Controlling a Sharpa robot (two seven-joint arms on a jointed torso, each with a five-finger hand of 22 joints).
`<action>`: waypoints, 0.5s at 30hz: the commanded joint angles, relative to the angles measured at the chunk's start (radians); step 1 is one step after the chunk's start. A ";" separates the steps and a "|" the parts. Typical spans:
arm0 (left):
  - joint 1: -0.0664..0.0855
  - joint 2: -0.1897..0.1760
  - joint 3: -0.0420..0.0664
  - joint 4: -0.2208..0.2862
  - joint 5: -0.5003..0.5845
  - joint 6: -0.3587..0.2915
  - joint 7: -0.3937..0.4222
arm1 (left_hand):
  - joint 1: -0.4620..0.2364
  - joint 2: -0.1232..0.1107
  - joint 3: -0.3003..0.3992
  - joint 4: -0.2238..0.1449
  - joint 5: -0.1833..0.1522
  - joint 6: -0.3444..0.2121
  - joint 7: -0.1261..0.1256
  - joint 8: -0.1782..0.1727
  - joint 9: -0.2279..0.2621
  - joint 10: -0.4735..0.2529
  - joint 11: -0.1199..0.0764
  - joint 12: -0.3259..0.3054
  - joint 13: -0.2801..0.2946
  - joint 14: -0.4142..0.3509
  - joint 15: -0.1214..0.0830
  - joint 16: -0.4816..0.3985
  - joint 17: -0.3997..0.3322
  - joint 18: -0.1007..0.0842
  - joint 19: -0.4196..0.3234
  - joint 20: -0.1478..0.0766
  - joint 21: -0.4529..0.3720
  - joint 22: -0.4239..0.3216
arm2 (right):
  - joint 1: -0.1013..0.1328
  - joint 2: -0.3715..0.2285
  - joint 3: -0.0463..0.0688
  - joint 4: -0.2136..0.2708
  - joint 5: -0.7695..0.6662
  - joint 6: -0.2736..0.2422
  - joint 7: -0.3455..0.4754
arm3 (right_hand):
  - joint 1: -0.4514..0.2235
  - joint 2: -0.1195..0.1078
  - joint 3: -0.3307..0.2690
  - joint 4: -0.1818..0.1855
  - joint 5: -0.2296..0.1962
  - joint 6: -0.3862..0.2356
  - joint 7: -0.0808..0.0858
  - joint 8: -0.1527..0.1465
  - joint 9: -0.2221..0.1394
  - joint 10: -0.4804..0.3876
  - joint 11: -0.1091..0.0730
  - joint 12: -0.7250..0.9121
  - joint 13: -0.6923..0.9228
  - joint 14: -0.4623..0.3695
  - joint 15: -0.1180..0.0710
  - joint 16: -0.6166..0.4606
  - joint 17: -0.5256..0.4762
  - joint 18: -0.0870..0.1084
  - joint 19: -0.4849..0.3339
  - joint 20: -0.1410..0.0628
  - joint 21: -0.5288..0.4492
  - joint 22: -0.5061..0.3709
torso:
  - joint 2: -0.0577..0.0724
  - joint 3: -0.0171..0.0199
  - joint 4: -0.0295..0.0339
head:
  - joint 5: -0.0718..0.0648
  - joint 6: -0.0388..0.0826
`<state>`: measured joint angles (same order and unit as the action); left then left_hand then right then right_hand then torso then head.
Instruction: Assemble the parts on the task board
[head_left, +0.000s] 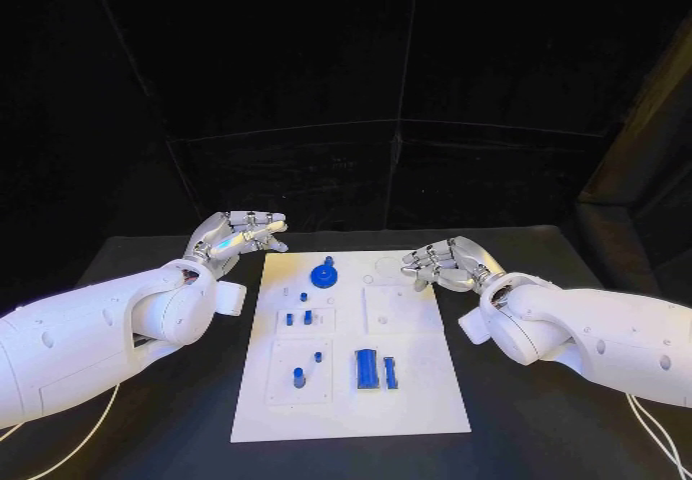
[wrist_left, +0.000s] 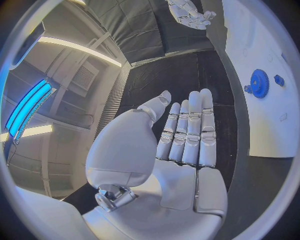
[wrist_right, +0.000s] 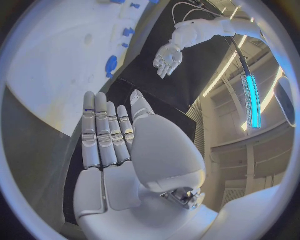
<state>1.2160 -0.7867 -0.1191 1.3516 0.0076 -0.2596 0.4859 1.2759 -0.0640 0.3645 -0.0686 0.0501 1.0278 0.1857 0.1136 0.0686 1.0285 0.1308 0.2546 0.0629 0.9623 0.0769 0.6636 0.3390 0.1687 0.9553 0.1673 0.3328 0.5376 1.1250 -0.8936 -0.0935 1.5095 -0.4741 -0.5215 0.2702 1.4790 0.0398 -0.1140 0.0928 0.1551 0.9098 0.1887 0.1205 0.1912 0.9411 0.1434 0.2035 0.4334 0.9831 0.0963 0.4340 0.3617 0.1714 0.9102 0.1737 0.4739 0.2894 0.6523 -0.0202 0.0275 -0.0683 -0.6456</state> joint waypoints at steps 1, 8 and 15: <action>0.001 0.009 0.001 -0.015 0.034 -0.002 0.030 | 0.004 0.018 0.006 0.010 -0.002 0.006 0.004 -0.006 -0.002 -0.004 0.010 -0.020 -0.001 -0.021 0.015 -0.090 -0.045 -0.005 -0.048 0.016 -0.053 -0.039 | 0.006 0.029 0.010 -0.042 0.187 0.064 0.177 | 0.000 0.005 -0.004 -0.018 -0.007 0.009 0.007 -0.020 -0.019 0.006 0.011 -0.026 -0.062 -0.032 0.017 -0.071 -0.064 -0.015 -0.010 0.021 -0.062 -0.041 | 0.000 0.0004 0.0003 | 0.000 0.021; -0.001 0.023 0.000 -0.035 0.020 -0.005 0.008 | -0.378 0.064 -0.115 0.069 -0.050 -0.311 -0.051 -0.114 -0.069 -0.310 -0.024 -0.133 -0.063 -0.312 0.013 -0.397 -0.204 -0.050 -0.395 -0.003 -0.227 -0.265 | 0.006 0.079 0.019 -0.112 0.138 0.037 0.124 | -0.474 -0.040 0.018 -0.093 -0.049 -0.245 -0.049 -0.120 -0.119 -0.238 -0.032 -0.124 -0.315 -0.254 -0.010 -0.305 -0.281 -0.046 -0.225 -0.015 -0.288 -0.192 | -0.001 -0.0005 0.0001 | -0.002 0.035; -0.022 0.021 0.015 -0.003 0.017 -0.068 0.011 | -0.578 0.064 -0.173 0.069 -0.050 -0.471 -0.079 -0.114 -0.069 -0.471 -0.047 -0.163 -0.063 -0.456 -0.006 -0.463 -0.238 -0.066 -0.521 -0.036 -0.254 -0.330 | -0.009 0.086 0.033 -0.079 0.201 -0.017 0.148 | -0.698 -0.040 0.036 -0.093 -0.071 -0.389 -0.080 -0.120 -0.191 -0.392 -0.057 -0.203 -0.346 -0.413 -0.096 -0.337 -0.362 -0.063 -0.373 -0.050 -0.332 -0.215 | -0.032 0.0056 -0.0081 | 0.019 0.038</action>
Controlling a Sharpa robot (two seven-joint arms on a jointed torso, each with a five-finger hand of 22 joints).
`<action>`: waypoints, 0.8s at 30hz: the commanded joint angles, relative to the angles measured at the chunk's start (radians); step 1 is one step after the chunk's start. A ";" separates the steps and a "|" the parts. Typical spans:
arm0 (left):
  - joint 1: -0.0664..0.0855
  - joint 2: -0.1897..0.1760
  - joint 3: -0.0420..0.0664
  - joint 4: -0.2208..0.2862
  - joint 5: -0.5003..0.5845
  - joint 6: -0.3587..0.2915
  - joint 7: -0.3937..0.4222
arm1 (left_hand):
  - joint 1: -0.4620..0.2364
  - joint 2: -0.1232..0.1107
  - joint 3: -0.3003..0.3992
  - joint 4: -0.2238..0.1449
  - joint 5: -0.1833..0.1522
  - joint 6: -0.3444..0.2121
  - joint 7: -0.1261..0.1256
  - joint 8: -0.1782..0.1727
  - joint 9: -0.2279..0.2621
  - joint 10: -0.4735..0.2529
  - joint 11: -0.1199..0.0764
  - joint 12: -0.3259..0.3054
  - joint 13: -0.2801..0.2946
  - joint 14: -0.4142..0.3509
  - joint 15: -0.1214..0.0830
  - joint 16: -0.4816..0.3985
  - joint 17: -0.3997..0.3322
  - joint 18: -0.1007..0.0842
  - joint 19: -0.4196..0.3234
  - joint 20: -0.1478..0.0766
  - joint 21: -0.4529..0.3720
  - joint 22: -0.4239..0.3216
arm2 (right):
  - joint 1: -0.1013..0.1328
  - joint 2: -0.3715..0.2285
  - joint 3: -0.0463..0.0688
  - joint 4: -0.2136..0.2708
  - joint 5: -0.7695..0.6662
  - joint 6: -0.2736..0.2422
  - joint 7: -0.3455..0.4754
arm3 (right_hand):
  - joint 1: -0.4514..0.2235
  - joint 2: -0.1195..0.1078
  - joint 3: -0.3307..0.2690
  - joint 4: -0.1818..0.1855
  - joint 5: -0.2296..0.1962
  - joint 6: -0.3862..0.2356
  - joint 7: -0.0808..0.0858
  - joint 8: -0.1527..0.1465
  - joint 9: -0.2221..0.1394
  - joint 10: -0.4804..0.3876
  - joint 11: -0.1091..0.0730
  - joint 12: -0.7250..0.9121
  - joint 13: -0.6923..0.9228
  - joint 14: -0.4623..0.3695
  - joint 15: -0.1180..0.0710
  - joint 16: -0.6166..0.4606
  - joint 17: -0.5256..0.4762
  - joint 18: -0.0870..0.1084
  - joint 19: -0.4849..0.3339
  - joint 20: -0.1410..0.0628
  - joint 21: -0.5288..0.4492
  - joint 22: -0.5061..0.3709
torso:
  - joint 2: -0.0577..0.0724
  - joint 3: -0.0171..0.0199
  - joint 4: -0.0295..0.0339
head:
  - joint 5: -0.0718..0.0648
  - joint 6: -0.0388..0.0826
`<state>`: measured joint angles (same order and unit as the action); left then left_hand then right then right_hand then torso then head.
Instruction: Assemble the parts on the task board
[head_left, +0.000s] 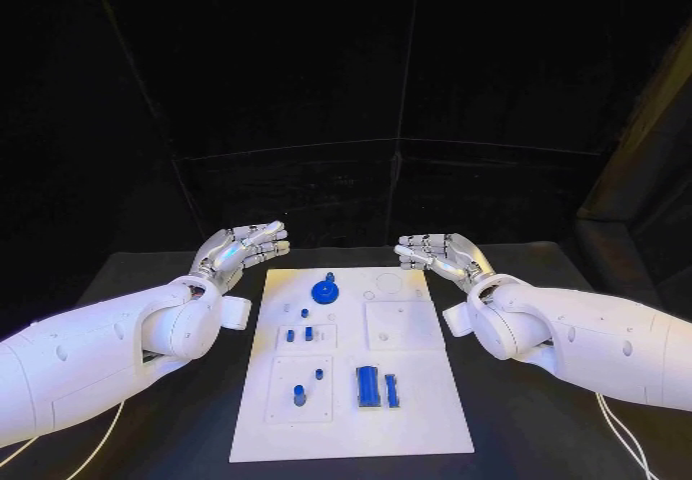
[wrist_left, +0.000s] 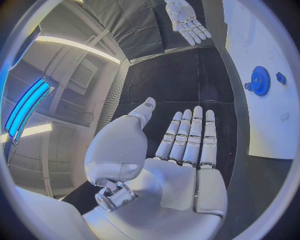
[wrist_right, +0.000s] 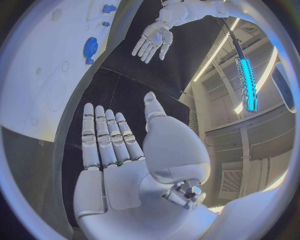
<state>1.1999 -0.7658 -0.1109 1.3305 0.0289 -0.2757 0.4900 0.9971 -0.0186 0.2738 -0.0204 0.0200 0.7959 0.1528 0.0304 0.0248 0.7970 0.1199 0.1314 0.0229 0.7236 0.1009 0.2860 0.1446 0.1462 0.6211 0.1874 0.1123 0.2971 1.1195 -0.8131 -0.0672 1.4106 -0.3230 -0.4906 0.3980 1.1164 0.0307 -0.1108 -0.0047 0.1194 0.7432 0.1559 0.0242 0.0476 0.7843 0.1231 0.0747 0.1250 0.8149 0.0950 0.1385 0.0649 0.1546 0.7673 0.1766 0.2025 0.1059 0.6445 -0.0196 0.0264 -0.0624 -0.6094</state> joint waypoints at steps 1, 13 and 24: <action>-0.011 0.000 0.011 0.026 -0.005 -0.069 0.008 | -0.326 0.019 -0.089 0.020 -0.020 -0.260 -0.050 -0.030 -0.025 -0.261 -0.039 -0.043 -0.023 -0.237 -0.101 -0.094 -0.047 -0.044 -0.203 -0.062 -0.036 -0.097 | -0.007 0.007 0.010 0.028 0.067 -0.062 0.026 | -0.365 -0.031 0.037 0.005 -0.039 -0.243 -0.051 -0.024 -0.048 -0.256 -0.040 -0.075 -0.041 -0.266 -0.095 -0.045 -0.065 -0.046 -0.251 -0.058 -0.066 -0.035 | -0.033 0.0066 -0.0090 | 0.018 0.003; -0.115 -0.011 0.086 0.186 -0.023 -0.387 0.024 | -0.584 0.019 -0.160 0.020 -0.020 -0.466 -0.153 -0.030 -0.025 -0.467 -0.120 -0.131 -0.023 -0.424 -0.101 -0.167 -0.145 -0.076 -0.364 -0.110 -0.112 -0.174 | -0.065 0.031 0.063 0.149 0.303 -0.262 0.114 | -0.652 -0.031 0.111 0.005 -0.119 -0.434 -0.156 -0.024 -0.048 -0.458 -0.123 -0.075 -0.125 -0.476 -0.095 -0.139 -0.065 -0.079 -0.448 -0.103 -0.119 -0.106 | -0.100 0.0196 -0.0264 | 0.062 0.009; -0.150 -0.014 0.111 0.239 -0.029 -0.494 0.030 | -0.736 0.019 -0.201 0.020 -0.020 -0.588 -0.153 -0.030 -0.025 -0.588 -0.120 -0.131 -0.023 -0.534 -0.101 -0.211 -0.145 -0.146 -0.457 -0.187 -0.112 -0.219 | -0.070 0.033 0.067 0.159 0.323 -0.279 0.122 | -0.823 -0.031 0.111 0.005 -0.119 -0.548 -0.156 -0.024 -0.048 -0.578 -0.123 -0.075 -0.125 -0.600 -0.095 -0.139 -0.065 -0.155 -0.565 -0.177 -0.203 -0.106 | -0.100 0.0196 -0.0264 | 0.062 0.009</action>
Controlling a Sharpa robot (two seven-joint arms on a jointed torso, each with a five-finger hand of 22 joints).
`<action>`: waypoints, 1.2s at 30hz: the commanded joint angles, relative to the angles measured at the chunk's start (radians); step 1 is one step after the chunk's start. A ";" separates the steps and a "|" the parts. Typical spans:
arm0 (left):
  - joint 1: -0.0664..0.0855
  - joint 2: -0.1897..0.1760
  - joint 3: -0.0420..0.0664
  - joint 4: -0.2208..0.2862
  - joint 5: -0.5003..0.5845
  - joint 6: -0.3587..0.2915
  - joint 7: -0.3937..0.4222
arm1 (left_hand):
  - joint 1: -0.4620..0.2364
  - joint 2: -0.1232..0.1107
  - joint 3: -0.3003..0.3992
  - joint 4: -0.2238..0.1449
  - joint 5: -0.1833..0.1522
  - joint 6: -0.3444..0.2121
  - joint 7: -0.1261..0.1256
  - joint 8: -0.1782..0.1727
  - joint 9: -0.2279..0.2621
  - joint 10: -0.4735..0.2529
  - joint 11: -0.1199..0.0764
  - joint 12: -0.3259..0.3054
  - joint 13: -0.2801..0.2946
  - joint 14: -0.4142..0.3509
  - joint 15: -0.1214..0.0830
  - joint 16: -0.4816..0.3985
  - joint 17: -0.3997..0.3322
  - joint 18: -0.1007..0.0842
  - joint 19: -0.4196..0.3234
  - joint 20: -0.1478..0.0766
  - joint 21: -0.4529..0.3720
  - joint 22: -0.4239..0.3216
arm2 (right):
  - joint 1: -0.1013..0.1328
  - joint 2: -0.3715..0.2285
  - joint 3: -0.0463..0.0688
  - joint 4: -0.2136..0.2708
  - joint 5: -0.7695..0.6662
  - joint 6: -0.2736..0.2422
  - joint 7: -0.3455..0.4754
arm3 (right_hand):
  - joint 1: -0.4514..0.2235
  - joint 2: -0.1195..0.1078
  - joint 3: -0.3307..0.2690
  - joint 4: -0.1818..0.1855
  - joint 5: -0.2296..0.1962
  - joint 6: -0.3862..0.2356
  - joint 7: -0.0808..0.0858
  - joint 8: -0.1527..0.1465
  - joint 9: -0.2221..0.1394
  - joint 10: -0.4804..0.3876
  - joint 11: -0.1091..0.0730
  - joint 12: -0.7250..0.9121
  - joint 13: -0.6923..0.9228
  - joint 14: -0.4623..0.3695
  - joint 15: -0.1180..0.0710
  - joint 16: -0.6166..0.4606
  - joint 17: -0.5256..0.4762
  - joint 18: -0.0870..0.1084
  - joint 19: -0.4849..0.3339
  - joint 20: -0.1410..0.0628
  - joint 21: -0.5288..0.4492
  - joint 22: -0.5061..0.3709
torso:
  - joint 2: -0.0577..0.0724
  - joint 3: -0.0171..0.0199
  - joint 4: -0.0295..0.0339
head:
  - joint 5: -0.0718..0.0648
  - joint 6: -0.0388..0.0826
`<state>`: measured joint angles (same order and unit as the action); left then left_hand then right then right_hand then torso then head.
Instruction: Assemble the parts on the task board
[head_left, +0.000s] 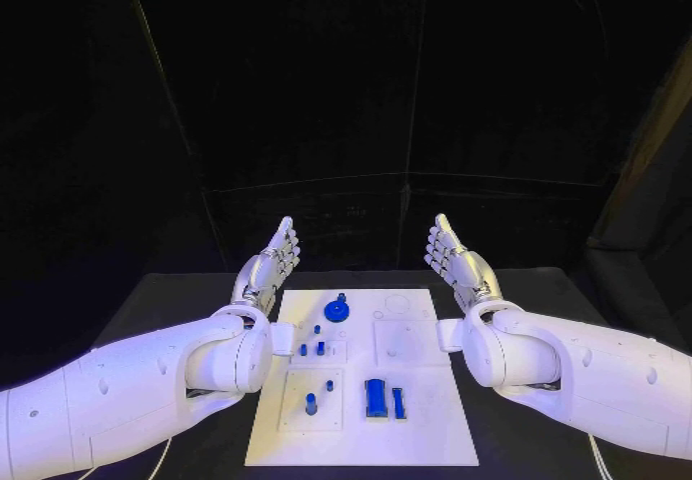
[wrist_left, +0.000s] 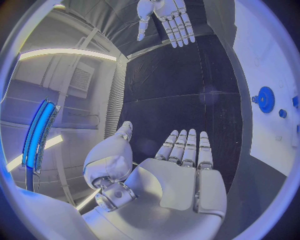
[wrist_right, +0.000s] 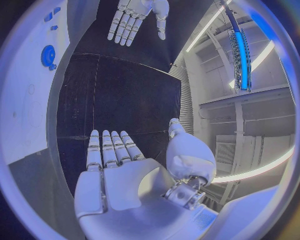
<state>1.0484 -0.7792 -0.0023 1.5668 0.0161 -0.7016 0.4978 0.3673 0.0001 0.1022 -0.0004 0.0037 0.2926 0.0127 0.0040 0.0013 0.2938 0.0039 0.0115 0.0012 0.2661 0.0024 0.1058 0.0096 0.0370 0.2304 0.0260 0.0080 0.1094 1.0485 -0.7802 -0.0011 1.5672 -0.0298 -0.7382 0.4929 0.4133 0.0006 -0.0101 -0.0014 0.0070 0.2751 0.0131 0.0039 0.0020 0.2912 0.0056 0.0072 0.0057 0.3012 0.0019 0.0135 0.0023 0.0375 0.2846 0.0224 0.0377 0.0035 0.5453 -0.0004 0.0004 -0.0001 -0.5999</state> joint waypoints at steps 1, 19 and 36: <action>0.002 -0.001 0.002 0.003 -0.016 -0.068 0.022 | -0.117 0.000 -0.102 0.000 -0.004 -0.093 -0.013 -0.004 -0.001 -0.094 -0.004 -0.011 -0.001 -0.085 -0.002 -0.033 -0.010 -0.037 -0.073 -0.026 -0.008 -0.035 | 0.001 0.000 0.001 0.003 0.030 -0.032 0.027 | -0.131 -0.001 0.010 0.001 -0.007 -0.087 -0.013 -0.004 -0.002 -0.092 -0.006 -0.007 -0.006 -0.095 -0.002 -0.014 -0.002 -0.037 -0.090 -0.022 -0.038 -0.004 | -0.001 0.0004 -0.0004 | 0.000 0.000; 0.002 -0.001 0.002 0.003 -0.016 -0.068 0.022 | -0.249 0.000 -0.102 0.000 -0.004 -0.199 -0.013 -0.004 -0.001 -0.199 -0.004 -0.011 -0.001 -0.180 -0.002 -0.106 -0.010 -0.037 -0.154 -0.026 -0.008 -0.109 | 0.001 0.000 0.001 0.003 0.030 -0.032 0.027 | -0.280 -0.001 0.010 0.001 -0.007 -0.185 -0.013 -0.004 -0.002 -0.196 -0.006 -0.007 -0.006 -0.204 -0.002 -0.014 -0.002 -0.037 -0.191 -0.022 -0.038 -0.004 | -0.001 0.0004 -0.0004 | 0.000 0.000; 0.002 -0.001 0.002 0.003 -0.016 -0.068 0.022 | -0.367 0.000 -0.102 0.000 -0.004 -0.293 -0.013 -0.004 -0.001 -0.294 -0.004 -0.011 -0.001 -0.266 -0.002 -0.106 -0.010 -0.037 -0.230 -0.026 -0.008 -0.109 | 0.001 0.000 0.001 0.003 0.030 -0.032 0.027 | -0.413 -0.001 0.010 0.001 -0.007 -0.275 -0.013 -0.004 -0.002 -0.291 -0.006 -0.007 -0.006 -0.301 -0.002 -0.014 -0.002 -0.037 -0.285 -0.022 -0.038 -0.004 | -0.001 0.0004 -0.0004 | 0.000 0.000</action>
<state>1.0483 -0.7799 -0.0015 1.5682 0.0131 -0.7660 0.5003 0.0063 -0.0009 0.0030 -0.0002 0.0038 0.0053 -0.0002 0.0041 0.0016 0.0052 0.0000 0.0067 0.0011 0.0037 0.0002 0.0028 0.0009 0.0057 0.0042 -0.0012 0.0040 0.0009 1.0483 -0.7803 -0.0010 1.5677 0.0017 -0.7652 0.5066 0.0064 -0.0011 -0.0066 0.0004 0.0064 0.0035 0.0005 0.0040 0.0013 0.0051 0.0000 0.0037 0.0016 0.0036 -0.0002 0.0047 0.0014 0.0070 0.0054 -0.0003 0.0067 0.0015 0.5441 0.0001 -0.0001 0.0000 -0.5999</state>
